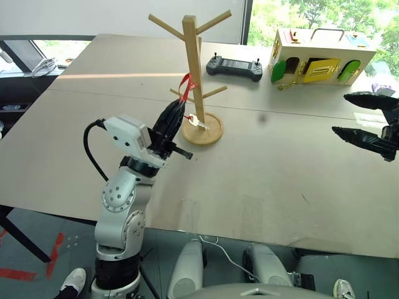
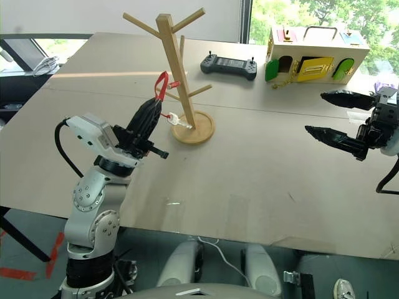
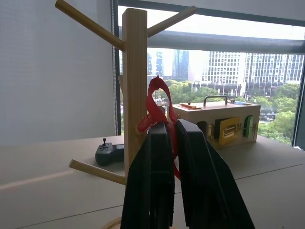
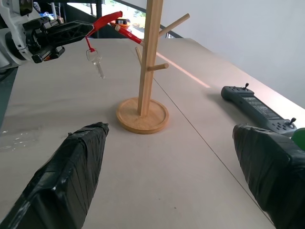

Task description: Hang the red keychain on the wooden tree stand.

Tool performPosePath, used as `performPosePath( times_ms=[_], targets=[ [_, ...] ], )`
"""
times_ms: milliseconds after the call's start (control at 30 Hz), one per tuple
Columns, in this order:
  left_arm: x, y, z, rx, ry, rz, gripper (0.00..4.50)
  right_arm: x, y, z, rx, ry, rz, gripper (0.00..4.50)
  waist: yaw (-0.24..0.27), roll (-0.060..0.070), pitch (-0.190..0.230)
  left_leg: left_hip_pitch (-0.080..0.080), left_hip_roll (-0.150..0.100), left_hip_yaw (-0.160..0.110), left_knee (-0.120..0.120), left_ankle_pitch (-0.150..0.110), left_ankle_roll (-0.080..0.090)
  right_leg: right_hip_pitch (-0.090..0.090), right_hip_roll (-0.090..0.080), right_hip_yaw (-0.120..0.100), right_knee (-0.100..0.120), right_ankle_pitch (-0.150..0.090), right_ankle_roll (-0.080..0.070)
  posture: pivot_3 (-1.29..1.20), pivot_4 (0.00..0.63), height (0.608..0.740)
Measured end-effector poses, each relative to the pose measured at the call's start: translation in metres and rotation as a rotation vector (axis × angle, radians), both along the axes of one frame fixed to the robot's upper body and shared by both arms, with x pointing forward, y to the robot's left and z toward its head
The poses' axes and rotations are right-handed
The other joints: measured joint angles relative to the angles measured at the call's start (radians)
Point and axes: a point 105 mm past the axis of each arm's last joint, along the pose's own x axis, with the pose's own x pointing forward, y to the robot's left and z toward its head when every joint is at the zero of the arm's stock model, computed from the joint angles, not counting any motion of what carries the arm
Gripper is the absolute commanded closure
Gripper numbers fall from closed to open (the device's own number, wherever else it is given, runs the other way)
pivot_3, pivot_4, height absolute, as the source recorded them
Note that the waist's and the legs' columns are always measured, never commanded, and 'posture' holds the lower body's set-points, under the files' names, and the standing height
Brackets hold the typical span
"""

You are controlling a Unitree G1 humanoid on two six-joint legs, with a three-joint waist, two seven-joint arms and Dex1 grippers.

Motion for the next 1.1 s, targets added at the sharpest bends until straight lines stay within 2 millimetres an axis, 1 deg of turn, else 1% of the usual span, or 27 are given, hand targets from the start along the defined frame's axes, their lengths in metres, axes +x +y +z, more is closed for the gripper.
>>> performPosePath(
  times_ms=[133,333,400,467,600,733,800,867,933,1100],
  targets=[
    [0.007,0.002,-0.011,0.016,0.038,0.009,4.45,-0.001,-0.001,-0.001,0.001,0.009,0.010,0.00,0.000,0.000,0.000,0.000,0.000,0.000,0.000,0.000,0.000,0.000,0.000,0.000,0.000,0.000,0.000,0.00,0.150,0.740],
    [0.018,-0.004,-0.028,0.039,0.073,-0.018,4.45,-0.001,-0.001,-0.002,-0.002,0.013,0.020,0.00,0.000,0.000,0.000,0.000,0.000,0.000,0.000,0.000,0.000,0.000,0.000,0.000,0.000,0.000,0.000,0.00,0.150,0.740],
    [0.021,-0.005,-0.029,0.040,0.071,-0.016,4.45,-0.002,-0.002,-0.001,-0.001,0.009,0.017,0.00,0.000,0.000,0.000,0.000,0.000,0.000,0.000,0.000,0.000,0.000,0.000,0.000,0.000,0.000,0.000,0.00,0.150,0.740],
    [0.021,-0.008,-0.025,0.028,0.051,-0.026,4.45,-0.002,-0.003,0.001,0.001,0.001,0.012,0.00,0.000,0.000,0.000,-0.001,0.000,0.000,0.000,0.000,0.000,0.000,0.000,0.000,0.000,0.000,0.000,0.00,0.150,0.740],
    [0.019,-0.014,-0.021,0.027,0.021,-0.049,4.45,-0.003,-0.003,0.001,-0.001,0.001,0.011,0.00,0.000,0.000,0.000,-0.001,0.000,0.000,0.000,0.000,0.000,0.000,0.000,0.000,0.000,0.000,0.000,0.00,0.150,0.740],
    [0.013,-0.013,-0.015,0.002,-0.016,-0.040,4.45,-0.004,-0.004,0.000,-0.002,0.002,0.008,0.00,0.000,0.000,0.000,-0.001,0.000,0.000,0.000,0.000,0.000,0.000,0.000,0.000,0.000,0.000,0.000,0.00,0.150,0.740],
    [0.009,-0.012,-0.017,-0.006,-0.015,-0.031,4.45,-0.004,-0.005,-0.001,-0.003,0.004,0.006,0.00,0.000,0.000,0.000,-0.001,0.000,0.000,0.000,0.000,0.000,0.000,0.000,0.000,0.000,0.000,0.000,0.00,0.150,0.740],
    [0.005,-0.009,-0.026,-0.014,0.017,-0.014,4.45,-0.005,-0.005,-0.001,-0.004,0.003,0.008,0.00,-0.001,0.000,0.000,-0.001,0.000,0.000,0.000,0.000,0.000,0.000,0.000,0.000,0.000,0.000,0.000,0.00,0.150,0.740],
    [0.003,-0.006,-0.031,-0.022,0.034,-0.001,4.45,-0.005,-0.005,-0.001,-0.007,0.003,0.008,0.00,0.000,0.000,0.000,-0.001,0.000,0.000,0.000,0.000,0.000,0.000,0.000,0.000,0.000,0.000,0.000,0.00,0.150,0.740],
    [-0.004,-0.011,-0.023,-0.012,-0.002,-0.011,4.45,-0.004,-0.005,-0.003,-0.008,0.001,0.008,0.00,0.000,0.000,0.000,-0.001,0.000,0.000,0.000,0.000,0.000,0.000,0.000,0.000,0.000,0.000,0.000,0.00,0.150,0.740]
  ],
)
